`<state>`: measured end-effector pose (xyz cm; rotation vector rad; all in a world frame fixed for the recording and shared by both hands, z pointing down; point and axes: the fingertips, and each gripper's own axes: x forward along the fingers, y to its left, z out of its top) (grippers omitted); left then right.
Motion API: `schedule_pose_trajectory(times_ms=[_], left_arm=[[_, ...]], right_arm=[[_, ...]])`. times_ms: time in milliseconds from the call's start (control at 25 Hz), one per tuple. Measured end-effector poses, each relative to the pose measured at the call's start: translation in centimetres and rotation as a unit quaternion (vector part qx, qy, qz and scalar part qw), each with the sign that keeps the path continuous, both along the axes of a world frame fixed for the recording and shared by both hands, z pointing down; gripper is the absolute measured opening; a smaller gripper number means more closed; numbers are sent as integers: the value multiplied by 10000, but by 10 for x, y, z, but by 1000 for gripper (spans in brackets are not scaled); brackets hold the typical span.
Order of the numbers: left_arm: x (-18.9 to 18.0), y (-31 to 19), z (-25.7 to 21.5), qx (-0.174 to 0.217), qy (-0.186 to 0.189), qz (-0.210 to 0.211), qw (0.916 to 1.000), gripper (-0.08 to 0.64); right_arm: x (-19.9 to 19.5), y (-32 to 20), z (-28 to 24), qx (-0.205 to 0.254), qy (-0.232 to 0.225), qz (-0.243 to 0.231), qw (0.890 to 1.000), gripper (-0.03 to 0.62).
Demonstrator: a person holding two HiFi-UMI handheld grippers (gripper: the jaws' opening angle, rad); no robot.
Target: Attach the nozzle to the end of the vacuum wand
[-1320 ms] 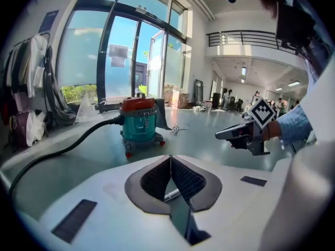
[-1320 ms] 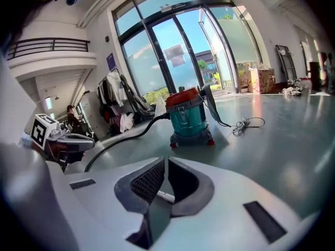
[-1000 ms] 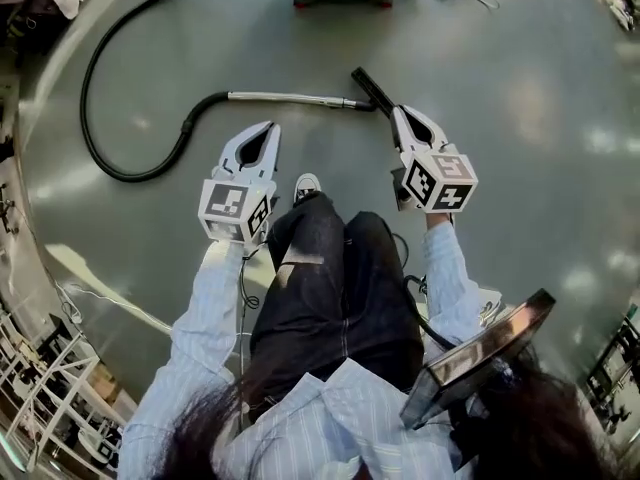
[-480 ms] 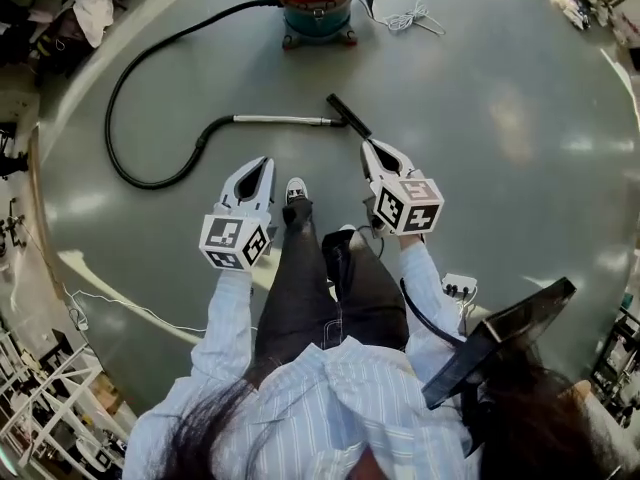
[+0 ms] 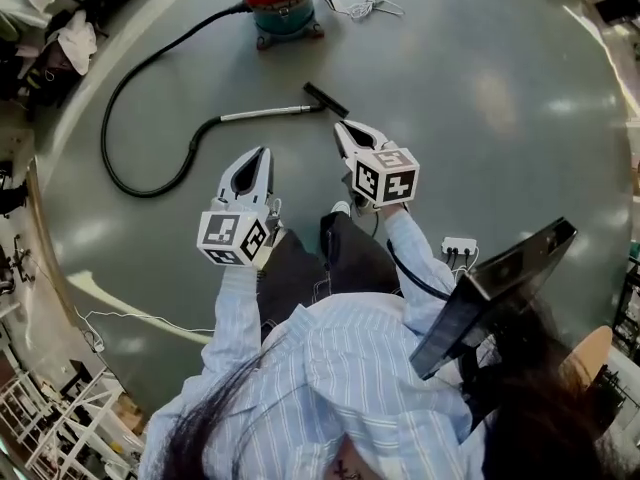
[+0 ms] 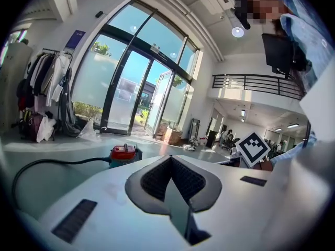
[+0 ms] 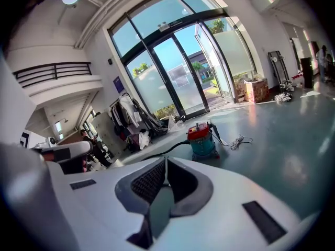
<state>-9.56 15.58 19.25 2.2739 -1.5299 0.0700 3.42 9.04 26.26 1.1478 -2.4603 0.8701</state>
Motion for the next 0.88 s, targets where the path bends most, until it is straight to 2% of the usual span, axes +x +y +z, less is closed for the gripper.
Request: schedule_pose_trajectory(times_ms=[320, 520, 680, 880], left_arm=[[-44, 49, -18, -14, 29, 321, 9995, 5], [-82, 101, -8, -229, 165, 687, 9972, 5], [-114, 139, -2, -255, 158, 910, 9954, 5], [-137, 170, 7, -296, 180, 1110, 9932, 5]], right_arm=[[-50, 62, -26, 63, -84, 107, 9999, 17], [-94, 111, -30, 97, -213, 363, 9991, 17], [-126, 156, -25, -12, -456, 636, 9969, 17], [-148, 197, -24, 24, -351, 661, 9972, 17]])
